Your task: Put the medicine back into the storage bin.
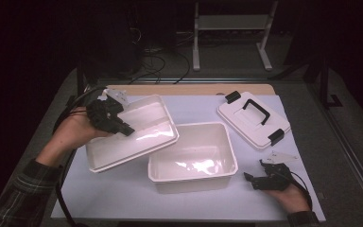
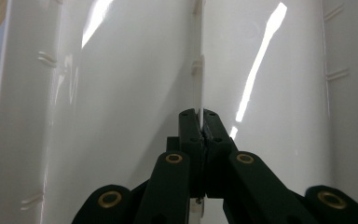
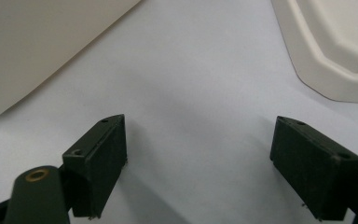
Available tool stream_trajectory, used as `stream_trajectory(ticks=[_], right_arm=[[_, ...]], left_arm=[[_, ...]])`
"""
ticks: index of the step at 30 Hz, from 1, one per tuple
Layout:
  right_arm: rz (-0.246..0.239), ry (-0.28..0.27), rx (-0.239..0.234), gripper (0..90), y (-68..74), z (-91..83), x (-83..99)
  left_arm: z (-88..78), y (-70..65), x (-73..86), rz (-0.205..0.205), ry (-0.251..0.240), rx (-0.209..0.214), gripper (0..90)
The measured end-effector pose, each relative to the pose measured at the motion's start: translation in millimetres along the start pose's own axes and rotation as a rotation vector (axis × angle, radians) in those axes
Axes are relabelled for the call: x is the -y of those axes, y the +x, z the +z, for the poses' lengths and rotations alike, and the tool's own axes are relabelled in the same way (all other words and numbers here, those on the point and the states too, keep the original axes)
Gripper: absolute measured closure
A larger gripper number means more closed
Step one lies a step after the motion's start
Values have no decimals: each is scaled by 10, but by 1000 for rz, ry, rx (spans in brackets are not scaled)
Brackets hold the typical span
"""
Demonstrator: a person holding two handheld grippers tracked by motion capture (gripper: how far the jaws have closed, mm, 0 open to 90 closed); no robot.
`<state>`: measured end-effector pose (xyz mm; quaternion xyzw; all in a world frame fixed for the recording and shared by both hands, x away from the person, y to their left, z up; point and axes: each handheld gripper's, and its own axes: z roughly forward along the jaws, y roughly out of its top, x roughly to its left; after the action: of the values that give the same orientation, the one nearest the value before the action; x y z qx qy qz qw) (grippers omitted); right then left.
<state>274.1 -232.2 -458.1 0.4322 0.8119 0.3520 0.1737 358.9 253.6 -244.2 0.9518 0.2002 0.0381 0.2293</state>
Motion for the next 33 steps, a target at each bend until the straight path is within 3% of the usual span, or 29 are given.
stream_trajectory(ticks=[7, 11, 16, 20, 25, 33], right_arm=[[-1, 0, 0, 178, -1, 0, 0], [-1, 1, 0, 178, -1, 0, 0], [-2, 0, 0, 178, -1, 0, 0], [-1, 0, 0, 178, -1, 1, 0], [-2, 0, 0, 178, -2, 0, 0], [-1, 0, 0, 178, -2, 0, 1]], left_arm=[[-107, 102, 285, -62, 2, -28, 888], [-141, 183, 528, -119, 10, -50, 888], [-158, 239, 691, -158, 7, -75, 888], [-89, 283, 850, -189, 15, -86, 888], [29, 310, 946, -195, 29, -87, 887], [367, 344, 1134, -205, 48, -75, 887]])
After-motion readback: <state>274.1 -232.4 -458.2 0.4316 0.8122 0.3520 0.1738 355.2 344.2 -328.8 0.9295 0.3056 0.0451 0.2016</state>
